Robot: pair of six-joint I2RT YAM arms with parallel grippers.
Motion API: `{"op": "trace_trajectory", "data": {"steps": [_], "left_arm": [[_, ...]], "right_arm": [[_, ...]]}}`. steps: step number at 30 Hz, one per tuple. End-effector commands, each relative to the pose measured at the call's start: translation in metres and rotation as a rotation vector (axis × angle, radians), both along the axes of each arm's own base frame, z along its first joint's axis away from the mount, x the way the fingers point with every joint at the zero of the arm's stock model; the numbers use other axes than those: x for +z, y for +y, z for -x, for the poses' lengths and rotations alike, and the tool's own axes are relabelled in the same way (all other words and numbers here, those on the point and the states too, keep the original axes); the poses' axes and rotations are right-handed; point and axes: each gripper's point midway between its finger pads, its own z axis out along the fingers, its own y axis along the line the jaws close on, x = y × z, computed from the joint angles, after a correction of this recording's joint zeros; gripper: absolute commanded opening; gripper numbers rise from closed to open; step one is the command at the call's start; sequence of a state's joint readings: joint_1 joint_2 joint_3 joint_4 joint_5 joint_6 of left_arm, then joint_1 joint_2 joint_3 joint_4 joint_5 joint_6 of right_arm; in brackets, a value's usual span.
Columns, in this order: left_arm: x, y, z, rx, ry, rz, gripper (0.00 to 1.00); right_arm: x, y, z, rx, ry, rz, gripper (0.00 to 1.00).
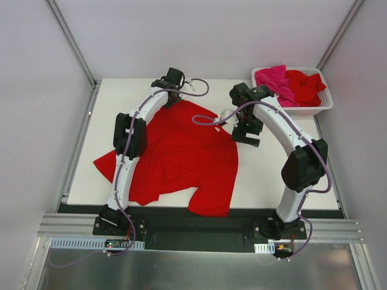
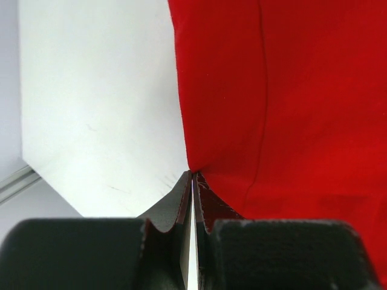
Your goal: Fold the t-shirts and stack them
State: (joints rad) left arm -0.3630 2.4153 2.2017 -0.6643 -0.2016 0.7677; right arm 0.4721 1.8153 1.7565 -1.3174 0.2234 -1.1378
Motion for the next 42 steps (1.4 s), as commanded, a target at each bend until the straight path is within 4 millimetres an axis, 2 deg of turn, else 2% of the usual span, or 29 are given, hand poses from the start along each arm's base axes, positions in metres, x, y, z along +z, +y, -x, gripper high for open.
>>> {"op": "trace_trajectory", "data": {"steps": [1,4,7,13,14,16,21,26,28,30,33,34,36,38,40,41,42], "left_arm": [[0.052,0.011,-0.022,0.009,-0.142,-0.022,0.00],[0.054,0.001,-0.016,-0.007,-0.130,0.012,0.00],[0.065,-0.008,-0.006,-0.014,-0.128,0.073,0.00],[0.063,-0.023,0.019,-0.019,-0.081,0.140,0.00],[0.055,-0.029,0.027,-0.030,-0.051,0.146,0.00],[0.052,-0.033,0.037,-0.034,-0.027,0.165,0.00],[0.030,-0.046,0.065,-0.033,0.084,0.214,0.00],[0.013,-0.056,0.084,-0.011,0.190,0.268,0.01],[0.005,-0.061,0.094,-0.007,0.244,0.287,0.05],[0.002,-0.063,0.100,-0.003,0.277,0.303,0.12],[0.002,-0.070,0.110,-0.008,0.330,0.336,0.40],[0.005,-0.071,0.112,-0.014,0.338,0.351,0.58],[0.017,-0.073,0.112,-0.024,0.332,0.365,0.81],[0.036,-0.072,0.105,-0.030,0.287,0.376,0.97],[0.053,-0.069,0.095,-0.020,0.242,0.393,0.99],[0.068,-0.068,0.086,-0.014,0.197,0.409,0.99],[0.075,-0.059,0.077,0.010,0.171,0.418,0.99]], "right_arm": [[0.009,-0.017,0.031,0.004,0.095,0.072,0.96],[0.008,-0.019,0.032,0.004,0.099,0.078,0.96],[0.008,-0.019,0.032,0.005,0.101,0.080,0.96],[0.006,-0.019,0.031,0.007,0.105,0.087,0.96],[0.006,-0.019,0.031,0.007,0.106,0.088,0.96],[0.006,-0.019,0.030,0.008,0.107,0.088,0.96],[0.005,-0.018,0.030,0.013,0.108,0.091,0.96],[0.006,-0.019,0.030,0.013,0.106,0.097,0.96],[0.005,-0.019,0.031,0.013,0.110,0.099,0.96],[0.005,-0.019,0.031,0.014,0.108,0.103,0.96],[0.004,-0.020,0.031,0.017,0.112,0.107,0.96],[0.004,-0.020,0.031,0.017,0.113,0.108,0.96],[0.003,-0.020,0.031,0.016,0.115,0.110,0.96],[0.002,-0.020,0.030,0.017,0.117,0.113,0.96],[0.001,-0.020,0.030,0.019,0.120,0.117,0.96],[0.001,-0.019,0.030,0.019,0.120,0.115,0.96],[0.001,-0.019,0.030,0.020,0.120,0.113,0.96]]}}
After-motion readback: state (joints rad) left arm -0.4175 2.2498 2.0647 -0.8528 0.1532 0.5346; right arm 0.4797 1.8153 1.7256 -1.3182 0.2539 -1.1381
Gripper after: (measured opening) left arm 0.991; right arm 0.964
